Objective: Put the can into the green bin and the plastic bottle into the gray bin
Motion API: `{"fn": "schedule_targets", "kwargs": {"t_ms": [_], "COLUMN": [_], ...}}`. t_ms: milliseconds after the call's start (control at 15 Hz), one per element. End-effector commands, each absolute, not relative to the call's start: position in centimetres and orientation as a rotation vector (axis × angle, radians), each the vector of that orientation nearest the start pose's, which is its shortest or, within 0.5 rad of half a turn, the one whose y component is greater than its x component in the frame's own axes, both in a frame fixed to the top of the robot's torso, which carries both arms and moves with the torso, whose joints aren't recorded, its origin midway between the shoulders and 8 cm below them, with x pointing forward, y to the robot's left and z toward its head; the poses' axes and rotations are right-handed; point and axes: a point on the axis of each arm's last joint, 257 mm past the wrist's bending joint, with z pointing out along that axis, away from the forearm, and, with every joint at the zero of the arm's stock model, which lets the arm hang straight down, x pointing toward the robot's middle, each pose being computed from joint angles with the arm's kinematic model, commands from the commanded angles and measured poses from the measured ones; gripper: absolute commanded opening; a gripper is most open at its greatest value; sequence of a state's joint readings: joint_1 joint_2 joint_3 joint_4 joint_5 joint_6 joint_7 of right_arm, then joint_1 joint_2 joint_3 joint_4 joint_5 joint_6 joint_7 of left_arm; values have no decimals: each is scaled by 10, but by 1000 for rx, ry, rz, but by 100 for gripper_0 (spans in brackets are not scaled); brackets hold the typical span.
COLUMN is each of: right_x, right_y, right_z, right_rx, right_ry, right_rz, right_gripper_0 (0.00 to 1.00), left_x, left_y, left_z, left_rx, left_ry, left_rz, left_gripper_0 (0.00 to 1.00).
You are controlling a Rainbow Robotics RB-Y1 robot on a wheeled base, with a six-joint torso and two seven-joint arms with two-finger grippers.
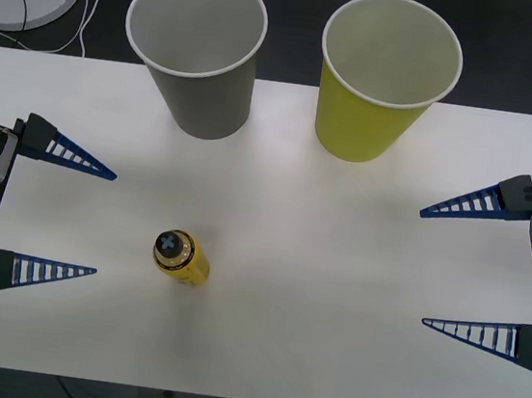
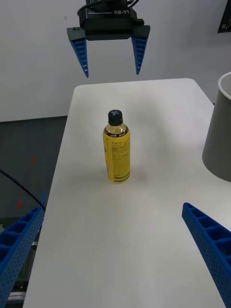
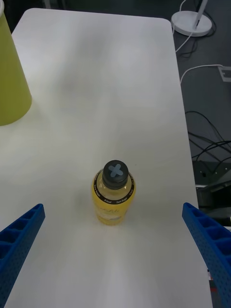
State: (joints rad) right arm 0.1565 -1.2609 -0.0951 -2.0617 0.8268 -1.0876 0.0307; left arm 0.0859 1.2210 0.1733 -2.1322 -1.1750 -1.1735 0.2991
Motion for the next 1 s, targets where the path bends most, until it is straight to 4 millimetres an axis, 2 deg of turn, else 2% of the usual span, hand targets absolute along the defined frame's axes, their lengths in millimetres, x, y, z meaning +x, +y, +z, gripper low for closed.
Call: {"fn": "schedule_targets", "kwargs": {"t_ms": [67,200,467,800,1000], "right_x": [299,299,299,299,299], "right_y": [-185,-185,-185,-185,-185], "right_z": [-94,-94,-94,-94,-94], "right_rx": [-1574,-1574,-1574,-1574,-1574], "right_ry": [1306,1306,1306,1306,1306], "right_rz": [633,633,633,633,633], "right_gripper_0": [100,100,100,100,100], "left_x": [319,320,326,328,329], "left_y": [207,210,219,226,238], "left_z": [-112,-117,-112,-113,-119], "left_rx": [1684,1666,1630,1618,1605], "left_ry": [1517,1540,1557,1526,1490], "left_rz": [-435,-446,-460,-465,-470], "left_gripper_0": [100,100,100,100,100]}}
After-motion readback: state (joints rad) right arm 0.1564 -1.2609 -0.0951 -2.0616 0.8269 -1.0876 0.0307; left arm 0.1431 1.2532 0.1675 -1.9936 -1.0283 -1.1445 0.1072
